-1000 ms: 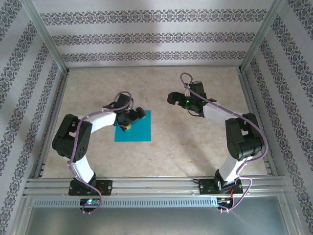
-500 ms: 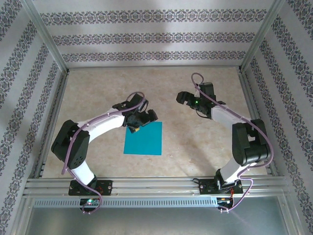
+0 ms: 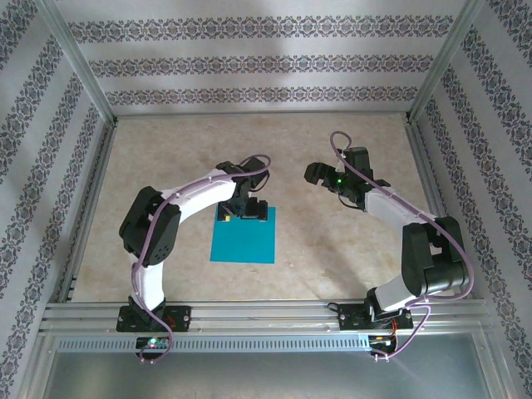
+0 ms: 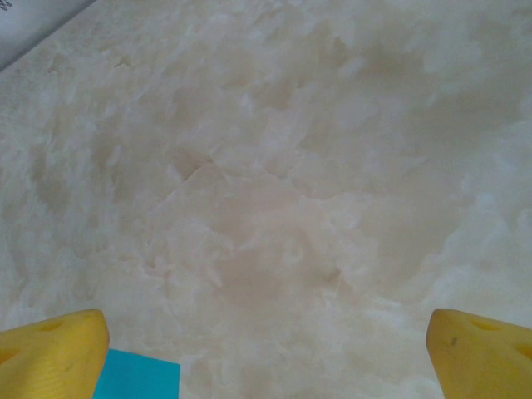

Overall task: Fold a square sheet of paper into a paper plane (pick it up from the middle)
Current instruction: First fold the square sheet of paper in half at the center of the table.

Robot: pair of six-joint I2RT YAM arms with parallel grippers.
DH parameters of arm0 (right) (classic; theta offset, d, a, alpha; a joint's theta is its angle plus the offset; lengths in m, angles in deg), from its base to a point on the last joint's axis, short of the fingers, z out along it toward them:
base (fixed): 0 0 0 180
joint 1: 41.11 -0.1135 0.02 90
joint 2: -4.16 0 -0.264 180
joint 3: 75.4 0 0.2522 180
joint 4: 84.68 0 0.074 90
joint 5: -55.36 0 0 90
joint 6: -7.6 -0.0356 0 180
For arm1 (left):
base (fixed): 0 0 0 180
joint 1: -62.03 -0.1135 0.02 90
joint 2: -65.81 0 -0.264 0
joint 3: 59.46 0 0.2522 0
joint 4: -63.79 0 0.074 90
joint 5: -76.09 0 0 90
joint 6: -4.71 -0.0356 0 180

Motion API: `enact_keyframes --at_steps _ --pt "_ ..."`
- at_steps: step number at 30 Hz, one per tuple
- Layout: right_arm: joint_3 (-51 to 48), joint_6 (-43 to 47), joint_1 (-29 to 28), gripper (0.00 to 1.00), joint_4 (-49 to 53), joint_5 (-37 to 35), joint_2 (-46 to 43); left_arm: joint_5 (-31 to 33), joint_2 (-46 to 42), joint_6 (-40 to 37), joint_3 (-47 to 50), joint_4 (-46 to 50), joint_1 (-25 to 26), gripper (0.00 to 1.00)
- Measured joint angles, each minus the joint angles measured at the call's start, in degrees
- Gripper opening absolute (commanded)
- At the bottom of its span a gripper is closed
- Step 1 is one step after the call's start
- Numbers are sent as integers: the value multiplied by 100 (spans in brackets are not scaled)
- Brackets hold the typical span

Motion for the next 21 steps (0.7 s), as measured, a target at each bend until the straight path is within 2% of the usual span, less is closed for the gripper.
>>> enact_keyframes --at_steps 21 --pt "2 -2 0 98 2 0 2 -175 466 136 136 90 181 81"
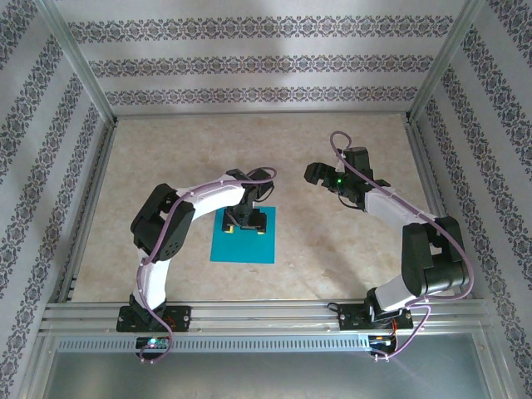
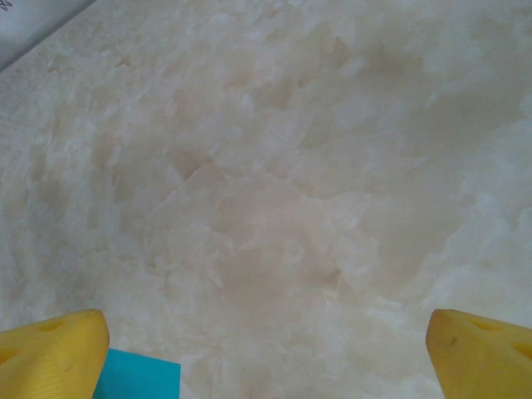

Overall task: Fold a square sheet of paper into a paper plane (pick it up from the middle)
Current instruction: First fold the square sheet of paper in half at the center of the table.

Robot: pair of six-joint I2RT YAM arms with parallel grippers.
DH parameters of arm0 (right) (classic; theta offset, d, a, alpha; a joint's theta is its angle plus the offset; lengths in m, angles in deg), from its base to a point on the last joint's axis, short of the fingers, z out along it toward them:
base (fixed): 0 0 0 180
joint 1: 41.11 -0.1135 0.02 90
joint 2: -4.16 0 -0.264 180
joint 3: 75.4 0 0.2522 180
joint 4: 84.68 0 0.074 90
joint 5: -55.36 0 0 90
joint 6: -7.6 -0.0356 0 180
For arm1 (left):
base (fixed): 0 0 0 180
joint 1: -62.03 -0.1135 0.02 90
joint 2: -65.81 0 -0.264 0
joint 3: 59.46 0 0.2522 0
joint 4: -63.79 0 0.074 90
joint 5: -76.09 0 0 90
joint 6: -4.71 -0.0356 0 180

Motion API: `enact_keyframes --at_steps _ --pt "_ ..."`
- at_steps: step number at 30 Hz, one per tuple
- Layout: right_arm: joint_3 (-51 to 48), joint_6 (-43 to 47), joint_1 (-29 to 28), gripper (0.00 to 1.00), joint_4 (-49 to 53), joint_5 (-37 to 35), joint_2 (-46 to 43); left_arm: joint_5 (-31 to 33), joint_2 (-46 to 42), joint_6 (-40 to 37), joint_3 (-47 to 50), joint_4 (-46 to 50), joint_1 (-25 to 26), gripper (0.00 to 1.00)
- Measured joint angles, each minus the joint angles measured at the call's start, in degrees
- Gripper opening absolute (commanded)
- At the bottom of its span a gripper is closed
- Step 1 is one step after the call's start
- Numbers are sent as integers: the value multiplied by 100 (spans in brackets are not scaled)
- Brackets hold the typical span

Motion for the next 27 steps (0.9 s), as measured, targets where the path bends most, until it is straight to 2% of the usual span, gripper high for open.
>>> enact_keyframes --at_steps 11,14,17,22,24,27 --pt "0 -20 0 98 -4 2 0 48 -20 66 111 -96 0 73" --pt "0 -17 0 98 -4 2 0 68 -42 83 136 -109 0 68" --pt "0 -20 0 98 -7 2 0 90 -79 101 166 -136 0 58" --pt "0 -20 0 98 -11 4 0 28 -251 109 308 -310 -2 30" --pt "0 -37 0 98 -13 4 0 -142 -448 81 420 -520 -35 26" --pt "0 -79 37 98 -22 13 0 -645 -1064 85 713 -1071 -151 25"
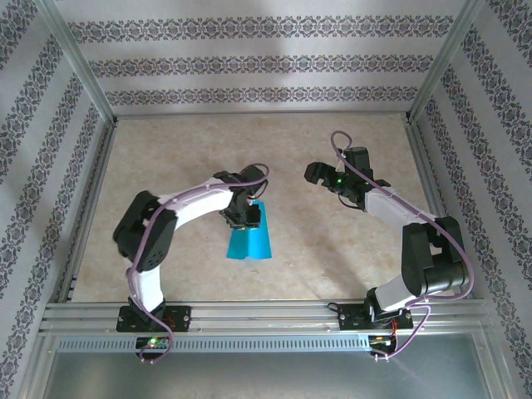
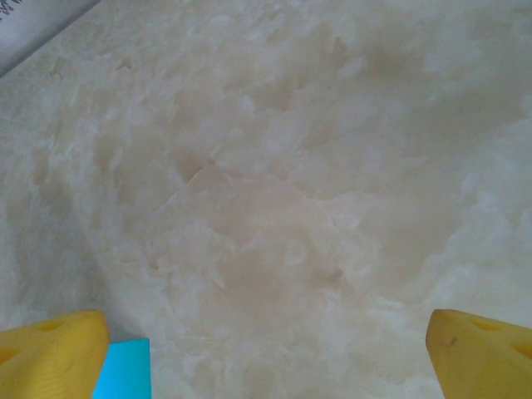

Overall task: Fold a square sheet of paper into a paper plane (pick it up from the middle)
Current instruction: First fold the square sheet of paper in half at the center of the table.

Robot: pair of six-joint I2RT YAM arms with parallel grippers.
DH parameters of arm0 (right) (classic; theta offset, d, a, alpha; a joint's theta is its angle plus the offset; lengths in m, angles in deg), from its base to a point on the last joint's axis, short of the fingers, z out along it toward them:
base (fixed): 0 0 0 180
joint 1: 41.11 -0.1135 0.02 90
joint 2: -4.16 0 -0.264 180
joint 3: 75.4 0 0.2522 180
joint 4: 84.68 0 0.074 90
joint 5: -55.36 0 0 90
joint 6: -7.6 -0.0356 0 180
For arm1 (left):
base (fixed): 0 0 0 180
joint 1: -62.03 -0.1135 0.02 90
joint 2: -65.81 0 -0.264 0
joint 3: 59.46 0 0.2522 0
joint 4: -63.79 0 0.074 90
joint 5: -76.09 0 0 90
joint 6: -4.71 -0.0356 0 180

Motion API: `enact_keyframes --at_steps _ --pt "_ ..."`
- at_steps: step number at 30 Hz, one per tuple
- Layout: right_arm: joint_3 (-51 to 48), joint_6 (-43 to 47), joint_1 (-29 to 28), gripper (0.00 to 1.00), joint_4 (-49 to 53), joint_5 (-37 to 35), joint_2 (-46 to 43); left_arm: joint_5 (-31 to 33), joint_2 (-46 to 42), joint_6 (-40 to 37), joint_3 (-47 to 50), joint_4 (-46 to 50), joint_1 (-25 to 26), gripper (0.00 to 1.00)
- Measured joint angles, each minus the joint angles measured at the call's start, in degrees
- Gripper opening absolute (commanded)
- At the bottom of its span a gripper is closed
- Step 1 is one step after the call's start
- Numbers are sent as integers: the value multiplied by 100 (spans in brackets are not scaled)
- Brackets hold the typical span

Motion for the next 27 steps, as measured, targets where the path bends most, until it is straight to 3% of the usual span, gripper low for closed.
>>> enact_keyframes --at_steps 7,11,18,21,27 --pt "-42 -188 129 98 -168 468 -9 -1370 -1224 448 824 -1987 -730 29" --pt "-42 -267 136 97 -267 957 -9 -1823 -999 667 1215 -2638 -1078 33" --pt "-162 -369 -70 91 -385 1547 138 -2079 -219 380 1106 -2715 -1213 33" --pt "-164 -422 -295 82 -387 1690 286 -2055 22 103 905 -2509 -1224 33" --pt "-111 -564 -874 50 -374 1823 719 -1858 181 -358 675 -2055 -1250 31"
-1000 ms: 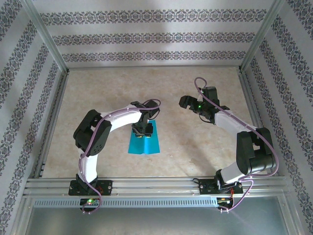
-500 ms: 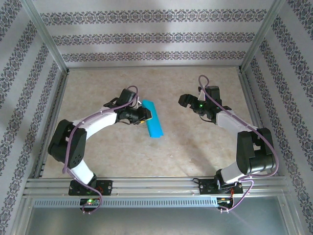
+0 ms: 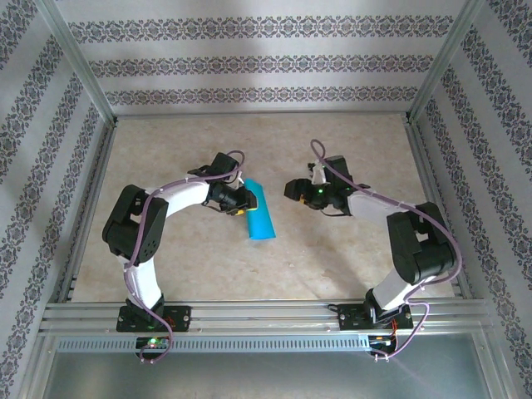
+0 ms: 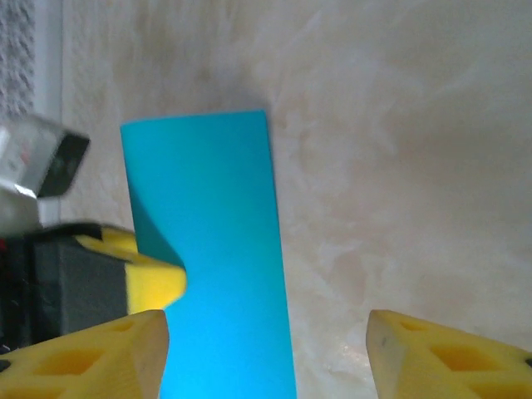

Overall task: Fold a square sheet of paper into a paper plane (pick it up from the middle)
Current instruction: First fold the square sheet of paper in half at the center of the table.

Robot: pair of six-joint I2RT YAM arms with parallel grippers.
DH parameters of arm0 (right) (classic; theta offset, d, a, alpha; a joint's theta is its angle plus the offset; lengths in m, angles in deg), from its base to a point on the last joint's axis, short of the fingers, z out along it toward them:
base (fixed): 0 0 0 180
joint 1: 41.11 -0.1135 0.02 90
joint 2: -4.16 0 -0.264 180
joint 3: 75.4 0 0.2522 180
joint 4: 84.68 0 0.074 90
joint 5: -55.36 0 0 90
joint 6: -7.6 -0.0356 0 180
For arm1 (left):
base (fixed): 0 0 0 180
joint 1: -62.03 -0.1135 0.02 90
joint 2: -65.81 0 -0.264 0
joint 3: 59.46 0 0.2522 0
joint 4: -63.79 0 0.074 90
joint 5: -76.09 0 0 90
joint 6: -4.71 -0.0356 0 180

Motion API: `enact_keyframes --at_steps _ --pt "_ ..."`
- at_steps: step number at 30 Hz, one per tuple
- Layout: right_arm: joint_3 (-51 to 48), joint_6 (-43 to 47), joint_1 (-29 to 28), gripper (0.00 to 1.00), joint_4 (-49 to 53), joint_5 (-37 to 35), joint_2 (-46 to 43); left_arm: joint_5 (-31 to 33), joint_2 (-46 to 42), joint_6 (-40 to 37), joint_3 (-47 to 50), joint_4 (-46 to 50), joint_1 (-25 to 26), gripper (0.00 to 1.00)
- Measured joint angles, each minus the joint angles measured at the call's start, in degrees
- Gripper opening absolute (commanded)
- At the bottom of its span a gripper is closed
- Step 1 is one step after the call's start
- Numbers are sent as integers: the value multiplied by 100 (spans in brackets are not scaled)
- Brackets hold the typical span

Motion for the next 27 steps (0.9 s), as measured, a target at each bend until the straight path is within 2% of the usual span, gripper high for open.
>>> enact_keyframes --at_steps 4,8,17,27 --pt "264 -28 -391 38 31 17 514 101 162 -197 -247 208 -2 31" --pt "507 -81 -686 32 52 13 874 175 326 -367 -382 409 0 31" --pt "1027 -59 -894 17 199 -52 1469 297 673 -697 -756 957 0 30" --pt "1209 44 -981 15 612 -240 1770 321 726 -789 -837 1178 0 31"
